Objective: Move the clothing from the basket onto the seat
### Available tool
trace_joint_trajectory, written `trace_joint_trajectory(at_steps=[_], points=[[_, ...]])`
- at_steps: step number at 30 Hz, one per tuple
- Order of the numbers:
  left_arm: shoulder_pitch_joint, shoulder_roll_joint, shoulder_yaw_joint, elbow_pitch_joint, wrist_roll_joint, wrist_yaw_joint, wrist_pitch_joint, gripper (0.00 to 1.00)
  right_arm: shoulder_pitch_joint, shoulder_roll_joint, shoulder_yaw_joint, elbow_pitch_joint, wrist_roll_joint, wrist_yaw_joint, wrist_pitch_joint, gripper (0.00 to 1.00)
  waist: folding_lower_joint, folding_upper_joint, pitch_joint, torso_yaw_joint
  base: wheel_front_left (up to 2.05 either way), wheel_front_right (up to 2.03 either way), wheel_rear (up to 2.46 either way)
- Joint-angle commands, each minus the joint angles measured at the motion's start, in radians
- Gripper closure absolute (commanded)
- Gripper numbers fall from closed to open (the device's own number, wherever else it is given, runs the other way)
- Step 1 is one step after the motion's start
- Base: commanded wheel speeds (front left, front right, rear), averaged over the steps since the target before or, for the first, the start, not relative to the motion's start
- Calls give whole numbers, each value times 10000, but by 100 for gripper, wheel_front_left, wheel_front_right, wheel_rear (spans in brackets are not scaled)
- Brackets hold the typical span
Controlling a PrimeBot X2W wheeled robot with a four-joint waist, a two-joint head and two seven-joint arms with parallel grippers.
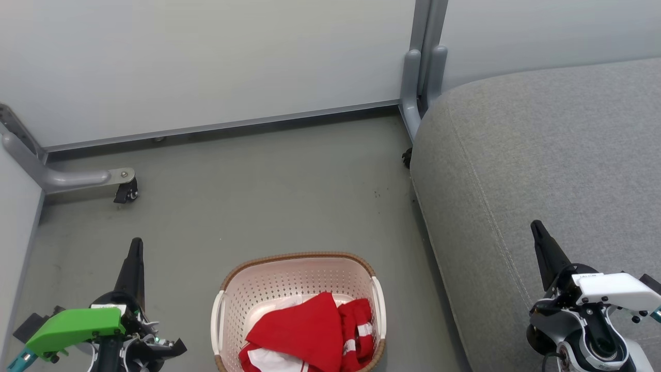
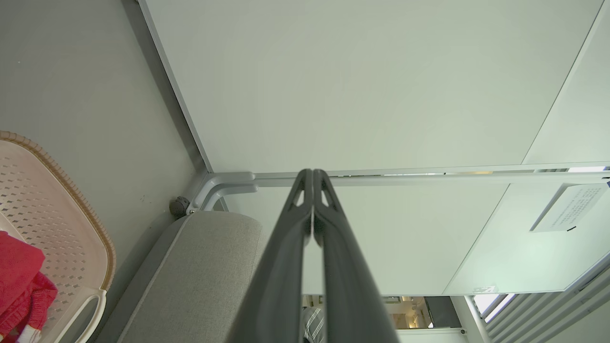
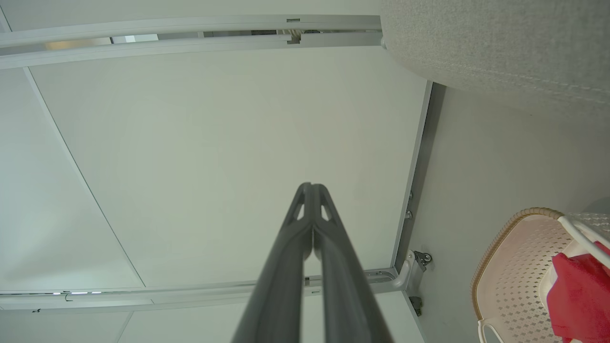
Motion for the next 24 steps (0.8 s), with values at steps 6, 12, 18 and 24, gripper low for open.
trace_joint_trajectory(at_steps=[6,12,18,24], points=[[-150,19,6,10,54,-50,20,100,-75,-11,5,11,-48,4,13,100,0,0,0,0,0,0,0],[-150,19,6,10,55,-50,20,100,-75,-11,6,11,-48,4,13,100,0,0,0,0,0,0,0],[-150,19,6,11,53,-51,20,100,-75,-11,6,11,-47,4,13,100,0,0,0,0,0,0,0],[-150,19,5,8,55,-50,20,100,-74,-11,6,11,-47,4,13,100,0,0,0,0,0,0,0]])
